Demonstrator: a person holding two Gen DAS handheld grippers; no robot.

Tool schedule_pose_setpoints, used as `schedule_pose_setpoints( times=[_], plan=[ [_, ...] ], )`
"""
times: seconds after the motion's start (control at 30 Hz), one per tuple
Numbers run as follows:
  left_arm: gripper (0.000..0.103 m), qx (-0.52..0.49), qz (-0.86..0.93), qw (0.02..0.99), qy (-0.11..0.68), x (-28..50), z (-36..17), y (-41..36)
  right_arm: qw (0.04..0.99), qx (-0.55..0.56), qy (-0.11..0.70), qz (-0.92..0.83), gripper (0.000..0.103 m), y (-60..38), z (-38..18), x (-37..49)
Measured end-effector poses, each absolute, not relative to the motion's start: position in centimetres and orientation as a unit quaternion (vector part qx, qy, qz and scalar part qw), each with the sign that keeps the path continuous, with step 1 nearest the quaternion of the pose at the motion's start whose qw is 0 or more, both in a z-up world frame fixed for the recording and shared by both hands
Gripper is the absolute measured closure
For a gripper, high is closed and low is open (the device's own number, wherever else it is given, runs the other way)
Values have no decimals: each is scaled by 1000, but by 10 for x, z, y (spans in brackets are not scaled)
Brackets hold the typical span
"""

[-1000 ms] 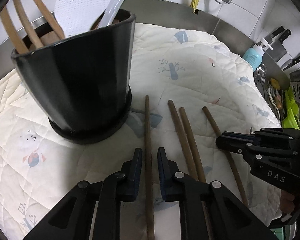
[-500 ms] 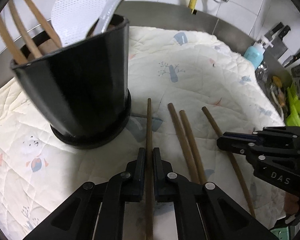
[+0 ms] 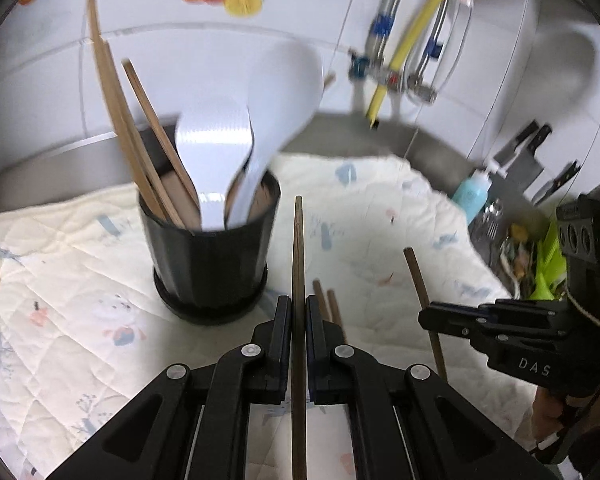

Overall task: Organize utensils
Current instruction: 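Grasp a wooden chopstick with the left gripper while the right gripper grasps another, then lift both held chopsticks and carry them above the black holder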

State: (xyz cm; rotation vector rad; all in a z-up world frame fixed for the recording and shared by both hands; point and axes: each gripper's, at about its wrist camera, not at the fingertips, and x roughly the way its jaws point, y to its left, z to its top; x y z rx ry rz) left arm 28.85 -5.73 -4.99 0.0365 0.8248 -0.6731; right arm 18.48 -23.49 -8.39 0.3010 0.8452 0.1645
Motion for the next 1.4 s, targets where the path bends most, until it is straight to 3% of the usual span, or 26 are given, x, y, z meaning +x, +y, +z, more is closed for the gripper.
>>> schedule_pose_setpoints(
  times=[0.33,0.67,1.4],
  plan=[
    [97,-31,-314,894,319,274,15,-28,916,133,365,101,94,-226,-50,175],
    [97,-73,-303,916,253,306,64,-13,937,128,305,116,93,-219,-2,180],
    [97,-138,-308,934,118,399,80,-15,958,105,236,122,93,-202,61,218]
  ],
)
